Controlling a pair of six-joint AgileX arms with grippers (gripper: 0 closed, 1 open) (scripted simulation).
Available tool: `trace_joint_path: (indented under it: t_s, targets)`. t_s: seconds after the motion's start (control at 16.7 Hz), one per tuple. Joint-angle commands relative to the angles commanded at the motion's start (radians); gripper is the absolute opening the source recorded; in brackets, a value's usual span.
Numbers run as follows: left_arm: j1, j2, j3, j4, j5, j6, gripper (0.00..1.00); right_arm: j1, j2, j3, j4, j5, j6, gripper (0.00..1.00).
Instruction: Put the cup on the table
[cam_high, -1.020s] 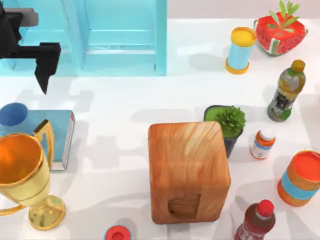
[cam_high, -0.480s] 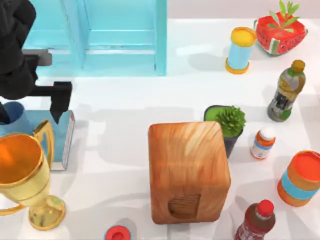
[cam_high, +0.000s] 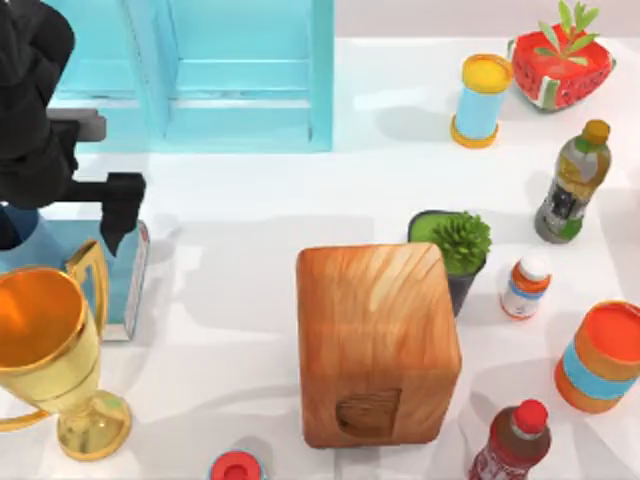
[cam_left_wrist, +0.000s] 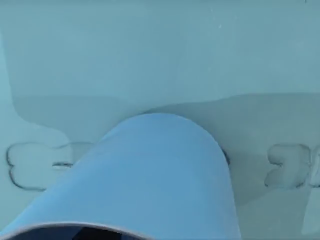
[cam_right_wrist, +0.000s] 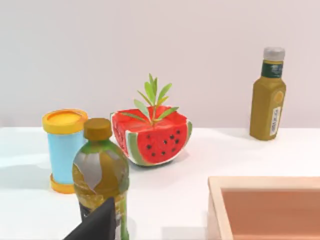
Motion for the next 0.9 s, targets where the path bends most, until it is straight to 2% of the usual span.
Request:
trace_joint_path:
  t_s: [0.66,0.9]
  targets:
    - [0.000,0.000,0.000,0.000,0.000,0.000,0.02,0.000,0.000,0.000,0.000,0.000,0.000,1.00]
    - [0.000,0.000,0.000,0.000,0.000,0.000,0.00,0.000,0.000,0.000,0.000,0.000,0.000,1.00]
